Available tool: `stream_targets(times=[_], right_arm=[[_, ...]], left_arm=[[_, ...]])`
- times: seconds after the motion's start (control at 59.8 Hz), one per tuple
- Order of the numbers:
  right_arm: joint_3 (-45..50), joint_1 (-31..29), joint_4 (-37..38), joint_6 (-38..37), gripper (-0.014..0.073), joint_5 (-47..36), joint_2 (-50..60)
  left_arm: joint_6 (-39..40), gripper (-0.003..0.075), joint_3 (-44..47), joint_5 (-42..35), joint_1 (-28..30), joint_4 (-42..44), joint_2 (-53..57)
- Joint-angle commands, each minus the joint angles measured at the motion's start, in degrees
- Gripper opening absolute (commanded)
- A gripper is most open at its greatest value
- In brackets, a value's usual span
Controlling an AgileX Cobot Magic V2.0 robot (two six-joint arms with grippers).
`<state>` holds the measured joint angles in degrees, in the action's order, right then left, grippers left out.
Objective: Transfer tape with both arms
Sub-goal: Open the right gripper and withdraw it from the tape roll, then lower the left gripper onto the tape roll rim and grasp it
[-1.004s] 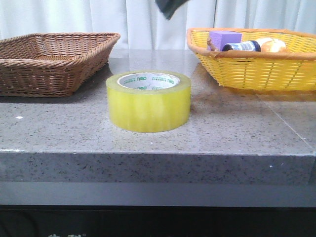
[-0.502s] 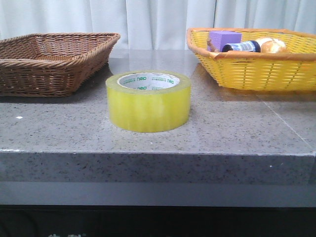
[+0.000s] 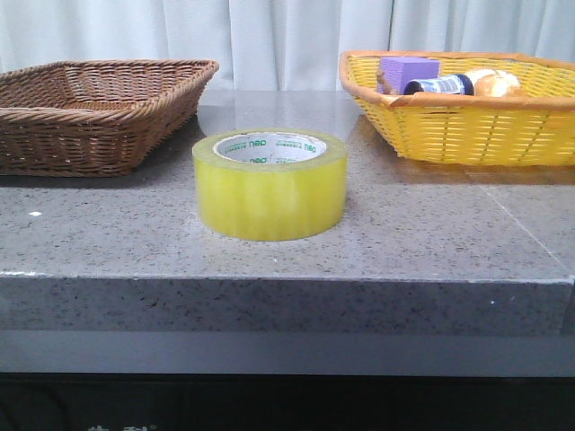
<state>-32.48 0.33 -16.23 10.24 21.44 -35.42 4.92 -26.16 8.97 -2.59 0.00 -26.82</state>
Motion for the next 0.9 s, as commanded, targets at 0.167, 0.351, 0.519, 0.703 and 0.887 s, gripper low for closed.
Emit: stream_targets(times=[0.167,0.351,0.519,0.703,0.887], right_arm=[[8.3,-0.2,-0.5,1.0,-0.0070,-7.9,15.3],[9.1,-0.2,-0.5,1.0,-0.0069,-8.8,16.3],[9.1,-0.2,-0.5,1.0,-0.0069,-8.9,16.3],[9.1,-0.2,-0.5,1.0,-0.0069,-8.9,16.3],[9.1,-0.2,-0.5,1.0,-0.0069,-8.9,16.3]], left_arm=[[0.2,0.0638,-2.7,-2.4,-0.1,-1.8,-0.8],[0.2,0.0638,-10.4,10.5,-5.7,-1.9,-6.6],[0.2,0.0638,-18.5,20.7,-14.0,-2.9,-15.4],[1.5,0.0638,-26.3,27.3,-23.7,-4.6,-27.0],[1.8,0.0638,-33.9,31.2,-29.9,-8.7,-39.1]])
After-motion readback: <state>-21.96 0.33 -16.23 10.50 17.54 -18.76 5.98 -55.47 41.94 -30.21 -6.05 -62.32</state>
